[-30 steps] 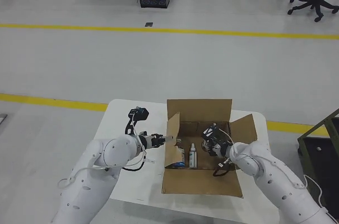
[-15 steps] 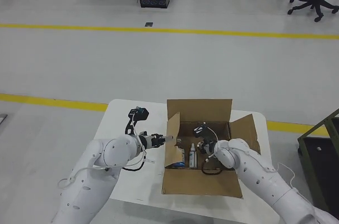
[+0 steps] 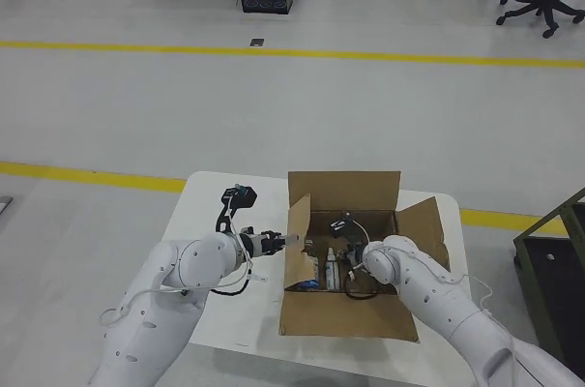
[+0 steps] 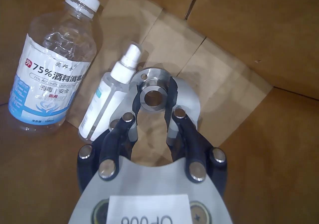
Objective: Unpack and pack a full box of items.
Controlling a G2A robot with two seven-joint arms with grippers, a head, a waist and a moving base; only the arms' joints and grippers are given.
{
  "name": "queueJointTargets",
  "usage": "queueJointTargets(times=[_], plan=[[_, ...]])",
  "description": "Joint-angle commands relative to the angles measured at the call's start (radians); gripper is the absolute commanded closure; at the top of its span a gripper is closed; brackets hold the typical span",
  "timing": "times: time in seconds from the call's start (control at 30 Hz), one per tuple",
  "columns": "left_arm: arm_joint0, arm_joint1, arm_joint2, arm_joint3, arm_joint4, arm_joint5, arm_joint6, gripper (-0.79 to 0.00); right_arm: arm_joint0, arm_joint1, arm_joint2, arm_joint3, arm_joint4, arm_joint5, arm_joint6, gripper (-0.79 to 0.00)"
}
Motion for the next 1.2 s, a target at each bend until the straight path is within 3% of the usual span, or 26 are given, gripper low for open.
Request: queueJointTargets(times=[0.0,0.1,0.2,0.3,0.43,0.5,0.53,0.67,0.8,1.0,1.17], plan=[[0.0,0.0,0.0,0.0,0.0,0.0,0.0,-0.785,0.008,-0.009,-0.004,0.023,0.0,-0.006,-0.004,-0.219],[0.0,0.0,0.0,0.0,0.0,0.0,0.0,-0.785,0.015,-0.018,-0.001,0.043,0.005,-0.016,-0.012,-0.351],[0.0,0.0,0.0,0.0,0.0,0.0,0.0,-0.785,0.016,-0.02,0.009,0.047,0.004,-0.027,-0.021,-0.385],[0.0,0.0,0.0,0.0,0.0,0.0,0.0,-0.785,0.014,-0.015,0.034,0.044,0.018,-0.061,-0.031,-0.542],[0.0,0.0,0.0,0.0,0.0,0.0,0.0,-0.785,-0.001,0.005,0.074,-0.014,0.003,-0.104,-0.048,-0.551],[0.0,0.0,0.0,0.0,0.0,0.0,0.0,-0.785,-0.018,0.024,0.106,-0.064,-0.017,-0.126,-0.062,-0.486],[0.0,0.0,0.0,0.0,0.0,0.0,0.0,-0.785,-0.033,0.035,0.131,-0.1,-0.009,-0.157,-0.079,-0.36],[0.0,0.0,0.0,0.0,0.0,0.0,0.0,-0.785,-0.107,0.09,0.257,-0.22,0.017,-0.25,-0.088,-0.268],[0.0,0.0,0.0,0.0,0.0,0.0,0.0,-0.785,-0.206,0.14,0.394,-0.375,0.043,-0.318,-0.094,0.0],[0.0,0.0,0.0,0.0,0.0,0.0,0.0,-0.785,-0.362,0.19,0.6,-0.485,0.208,-0.522,-0.196,0.0],[0.0,0.0,0.0,0.0,0.0,0.0,0.0,-0.785,-0.45,0.209,0.701,-0.511,0.311,-0.674,-0.297,0.0]])
